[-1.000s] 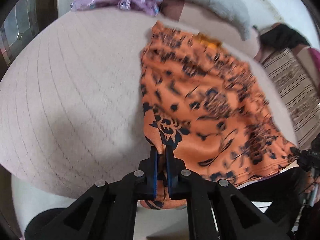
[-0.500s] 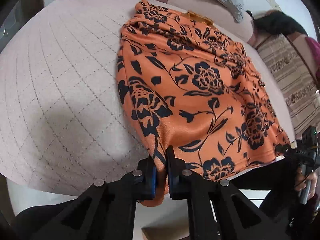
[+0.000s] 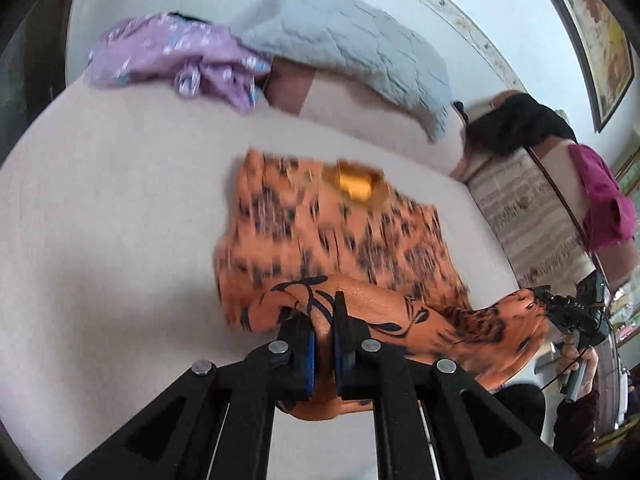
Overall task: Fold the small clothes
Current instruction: 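Grasp the folded blouse edge with the left gripper while the right gripper pinches the other edge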
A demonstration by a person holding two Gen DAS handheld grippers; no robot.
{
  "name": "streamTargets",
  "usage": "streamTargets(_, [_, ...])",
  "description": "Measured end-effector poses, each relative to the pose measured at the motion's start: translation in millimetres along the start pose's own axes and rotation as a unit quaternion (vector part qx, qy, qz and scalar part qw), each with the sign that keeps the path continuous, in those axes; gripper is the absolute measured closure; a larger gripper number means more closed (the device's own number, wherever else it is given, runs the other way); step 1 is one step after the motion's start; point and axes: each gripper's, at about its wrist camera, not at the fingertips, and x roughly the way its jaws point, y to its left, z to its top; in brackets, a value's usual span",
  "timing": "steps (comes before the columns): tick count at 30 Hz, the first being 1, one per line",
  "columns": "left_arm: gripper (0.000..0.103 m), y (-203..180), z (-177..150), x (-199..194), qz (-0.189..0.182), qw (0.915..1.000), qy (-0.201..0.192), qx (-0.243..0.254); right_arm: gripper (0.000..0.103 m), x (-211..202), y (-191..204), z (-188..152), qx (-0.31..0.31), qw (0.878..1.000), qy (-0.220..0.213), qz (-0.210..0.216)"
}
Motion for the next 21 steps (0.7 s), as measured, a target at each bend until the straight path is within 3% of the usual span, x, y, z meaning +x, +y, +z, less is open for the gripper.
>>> streamTargets(7, [0.096,28.5,103.0,98.8,0.044,0.9983,0.023,-0.031,0.096,88.8,-1.7,118.5,0.04,0.998,-0.052,0.006])
streamTargets(10, [0.096,51.7,123.8,149.5,0.053,0.9959,0.043,-0.059,0.096,144.4,-21.8,154.7,0.077,0.996,-0.049,0.007])
streamTargets(15, [0.092,86.0,124.4,219.2,0.06,0.9899,0.074,-0.105,0.091,229.1,-75.1,173.8,0.155,0.988,-0.016,0.019])
streamTargets(18, [0.091,96.3,116.6,216.6,0.015,0.9902,0.042,-0.132,0.071,252.4,-103.4,162.5,0.195,0.98,-0.01,0.048])
streamTargets(20, [0.089,101.0,110.6,206.1,-0.007,0.9889,0.026,-0.146,0.036,255.1,-113.2,157.7,0.219,0.973,-0.009,0.078])
streamTargets(21, [0.087,103.0,107.0,196.6,-0.014,0.9878,0.012,-0.155,0.032,247.9,-112.3,157.4,0.233,0.967,-0.021,0.098])
